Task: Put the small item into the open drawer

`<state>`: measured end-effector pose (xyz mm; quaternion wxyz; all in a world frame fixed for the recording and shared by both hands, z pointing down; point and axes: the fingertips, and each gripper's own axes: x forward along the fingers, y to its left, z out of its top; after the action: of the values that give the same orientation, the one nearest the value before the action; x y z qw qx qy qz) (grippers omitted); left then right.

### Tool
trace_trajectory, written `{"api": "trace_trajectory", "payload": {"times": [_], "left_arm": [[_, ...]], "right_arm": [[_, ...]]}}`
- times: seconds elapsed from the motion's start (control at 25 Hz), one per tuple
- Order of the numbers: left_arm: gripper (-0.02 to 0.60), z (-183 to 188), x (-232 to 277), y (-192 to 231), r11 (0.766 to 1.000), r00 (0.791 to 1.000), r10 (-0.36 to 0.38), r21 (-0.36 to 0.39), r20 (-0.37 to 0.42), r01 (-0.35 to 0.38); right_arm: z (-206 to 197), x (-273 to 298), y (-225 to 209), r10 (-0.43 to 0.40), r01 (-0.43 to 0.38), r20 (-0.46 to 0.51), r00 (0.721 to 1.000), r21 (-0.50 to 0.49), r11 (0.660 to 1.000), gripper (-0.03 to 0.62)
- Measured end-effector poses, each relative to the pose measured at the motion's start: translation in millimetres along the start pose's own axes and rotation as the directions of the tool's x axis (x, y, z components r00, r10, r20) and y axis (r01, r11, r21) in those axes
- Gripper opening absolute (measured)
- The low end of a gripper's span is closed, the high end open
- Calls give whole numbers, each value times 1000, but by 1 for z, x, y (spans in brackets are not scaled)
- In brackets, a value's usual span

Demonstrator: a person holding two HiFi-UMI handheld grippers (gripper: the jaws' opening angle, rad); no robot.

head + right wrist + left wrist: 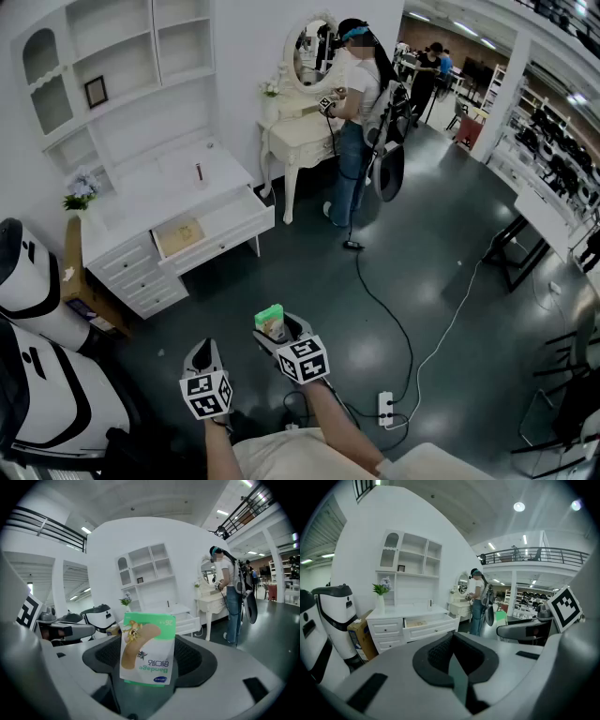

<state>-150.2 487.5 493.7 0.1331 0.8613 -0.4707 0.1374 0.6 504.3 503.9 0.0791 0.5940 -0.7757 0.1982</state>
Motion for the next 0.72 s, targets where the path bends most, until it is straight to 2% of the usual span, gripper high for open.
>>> {"api": "trace_trajectory", "payload": {"times": [0.36,0.72], "left_arm": [[17,4,-4,-18,999,999,-36,-5,29,36],[17,-8,-3,-16,1000,1000,10,-11,18,-10]], "right_arm": [[-9,-8,0,23,-23,-16,1000,-1,1000,371],[-18,-15,-7,10,-10,-19,1000,4,1000,371]]}}
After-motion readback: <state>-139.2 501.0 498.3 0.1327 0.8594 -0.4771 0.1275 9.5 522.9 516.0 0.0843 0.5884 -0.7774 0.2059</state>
